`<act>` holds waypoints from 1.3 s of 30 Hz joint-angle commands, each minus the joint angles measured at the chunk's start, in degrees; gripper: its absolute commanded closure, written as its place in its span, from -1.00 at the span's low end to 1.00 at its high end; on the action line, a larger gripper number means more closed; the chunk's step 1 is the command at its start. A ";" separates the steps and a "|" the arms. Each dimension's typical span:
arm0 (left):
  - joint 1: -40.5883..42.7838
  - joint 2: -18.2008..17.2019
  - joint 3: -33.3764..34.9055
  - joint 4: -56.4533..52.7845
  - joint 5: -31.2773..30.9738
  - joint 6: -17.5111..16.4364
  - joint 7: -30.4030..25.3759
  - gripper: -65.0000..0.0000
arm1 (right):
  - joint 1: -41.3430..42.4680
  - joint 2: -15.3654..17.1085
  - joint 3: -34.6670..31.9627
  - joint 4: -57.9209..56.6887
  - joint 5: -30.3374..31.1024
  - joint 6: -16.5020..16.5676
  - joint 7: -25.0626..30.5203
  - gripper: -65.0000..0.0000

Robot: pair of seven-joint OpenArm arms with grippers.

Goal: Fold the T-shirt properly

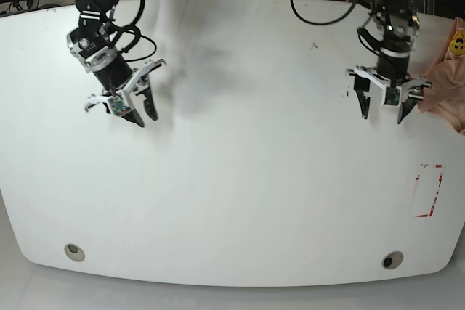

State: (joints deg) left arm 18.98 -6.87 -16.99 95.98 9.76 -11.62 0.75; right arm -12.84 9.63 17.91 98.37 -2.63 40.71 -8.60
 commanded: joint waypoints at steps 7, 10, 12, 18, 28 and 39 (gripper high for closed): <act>19.39 5.25 5.52 14.39 -0.48 1.11 -0.89 -0.32 | -13.05 0.35 8.59 2.25 7.69 -0.71 2.23 0.49; 27.57 7.71 7.10 17.82 -0.48 1.29 -0.89 -0.32 | -20.17 0.26 10.88 4.27 12.52 -0.71 2.31 0.49; 32.05 9.20 7.10 18.43 -0.48 1.29 -0.89 -0.32 | -24.65 0.17 11.41 5.41 14.81 -0.71 2.31 0.49; 41.81 10.79 7.19 17.91 -0.57 1.38 -0.89 -0.31 | -37.40 0.00 11.41 6.64 19.73 -0.71 2.67 0.49; 48.84 9.47 10.36 5.51 -4.53 1.38 -0.89 -0.31 | -51.91 -6.42 8.33 3.48 17.71 -0.71 4.86 0.49; 33.11 7.01 10.36 -24.29 -4.62 1.38 -0.97 -0.32 | -41.44 -6.86 1.21 -21.93 6.11 -3.39 9.08 0.49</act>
State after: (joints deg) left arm 54.13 1.17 -6.26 75.61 5.54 -10.81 1.10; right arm -56.34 2.35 18.81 79.81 3.40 37.15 -1.26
